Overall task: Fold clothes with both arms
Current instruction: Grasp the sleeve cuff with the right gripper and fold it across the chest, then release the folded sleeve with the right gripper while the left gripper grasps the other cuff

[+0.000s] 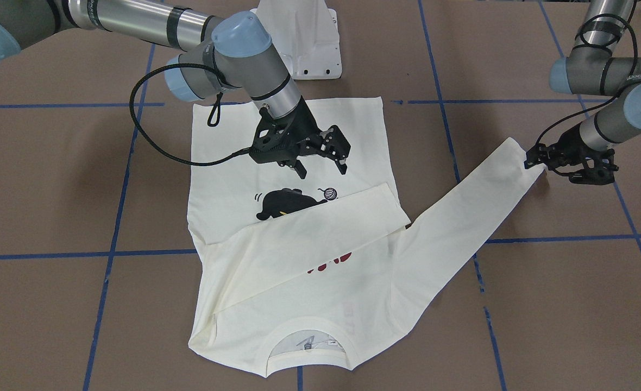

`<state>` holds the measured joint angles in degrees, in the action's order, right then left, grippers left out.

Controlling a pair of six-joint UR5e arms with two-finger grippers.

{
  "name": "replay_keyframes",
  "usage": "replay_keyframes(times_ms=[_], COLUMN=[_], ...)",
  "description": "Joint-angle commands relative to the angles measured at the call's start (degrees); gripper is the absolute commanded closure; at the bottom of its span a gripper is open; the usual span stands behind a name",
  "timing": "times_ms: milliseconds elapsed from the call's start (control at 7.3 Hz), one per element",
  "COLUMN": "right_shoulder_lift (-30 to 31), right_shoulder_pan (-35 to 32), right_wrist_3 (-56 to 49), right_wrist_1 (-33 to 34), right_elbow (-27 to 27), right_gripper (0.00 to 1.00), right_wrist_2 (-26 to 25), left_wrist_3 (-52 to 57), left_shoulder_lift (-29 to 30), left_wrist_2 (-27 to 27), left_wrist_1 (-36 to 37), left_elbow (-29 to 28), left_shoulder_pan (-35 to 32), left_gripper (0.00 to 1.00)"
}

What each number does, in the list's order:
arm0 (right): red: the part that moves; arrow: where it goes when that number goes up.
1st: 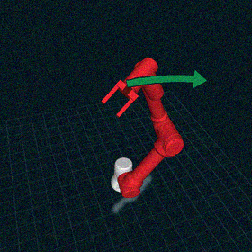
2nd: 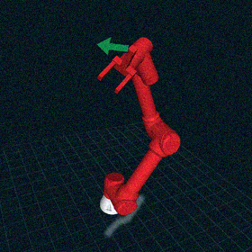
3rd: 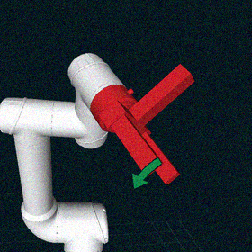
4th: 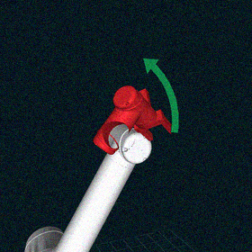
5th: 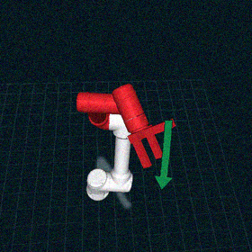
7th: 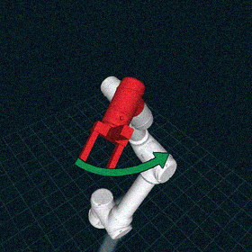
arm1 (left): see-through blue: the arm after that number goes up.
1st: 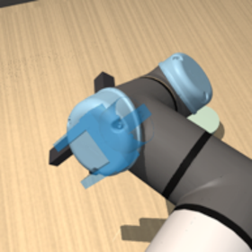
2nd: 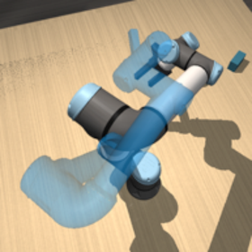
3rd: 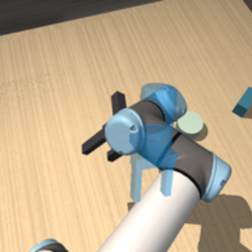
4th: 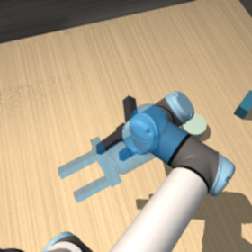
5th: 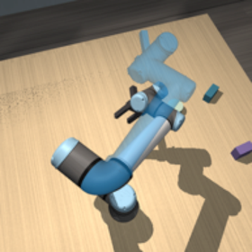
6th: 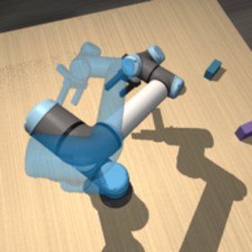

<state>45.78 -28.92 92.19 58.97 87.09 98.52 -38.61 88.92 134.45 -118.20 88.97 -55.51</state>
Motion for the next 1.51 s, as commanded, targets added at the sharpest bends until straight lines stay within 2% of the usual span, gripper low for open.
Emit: replay_keyframes(times_ms=[0, 137, 274, 548, 685, 822, 959, 1233, 1370], right_shoulder_lift=[0.1, 0.1, 0.1, 0.2, 2.5, 6.1, 8.9, 17.8, 23.2], right_shoulder_pan=[0.0, 0.0, 0.0, 0.1, 0.1, -0.5, -3.1, -12.5, -18.7], right_wrist_3=[0.0, 0.0, 0.0, 0.2, 0.2, -0.1, -0.2, -5.1, -11.1], right_wrist_1=[0.0, 0.0, 0.0, 0.0, 0.0, 0.1, 0.0, -0.4, -0.5], right_elbow=[0.2, 0.4, 0.4, 0.9, 3.8, 7.9, 10.8, 15.5, 17.4], right_gripper=[0.0, 0.0, 0.0, 0.0, 0.0, 0.0, 0.0, 0.0, 0.0], right_wrist_2=[0.0, 0.0, 0.0, 0.0, 0.4, 2.7, 5.9, 17.5, 24.7], left_wrist_3=[-1.7, -3.0, -3.2, -3.4, -3.4, -3.5, -4.6, -20.8, -31.8], left_shoulder_lift=[-0.2, -0.2, -0.3, -0.3, -0.4, -0.3, 1.4, 16.9, 26.5], left_wrist_2=[-0.8, -2.2, -2.2, -1.1, 2.3, 7.7, 10.4, 10.9, 10.7], left_wrist_1=[0.2, 0.2, 0.3, 0.3, 1.9, 3.8, 6.4, 9.1, 8.4], left_elbow=[0.0, 0.1, 0.2, 1.5, 5.6, 10.1, 12.9, 12.1, 7.7], left_shoulder_pan=[0.1, 0.4, 0.4, 0.2, 0.1, -0.4, -0.7, -1.4, -0.9], left_gripper=[0.78, 0.96, 1.0, 1.0, 1.0, 1.0, 1.0, 1.0, 1.0])
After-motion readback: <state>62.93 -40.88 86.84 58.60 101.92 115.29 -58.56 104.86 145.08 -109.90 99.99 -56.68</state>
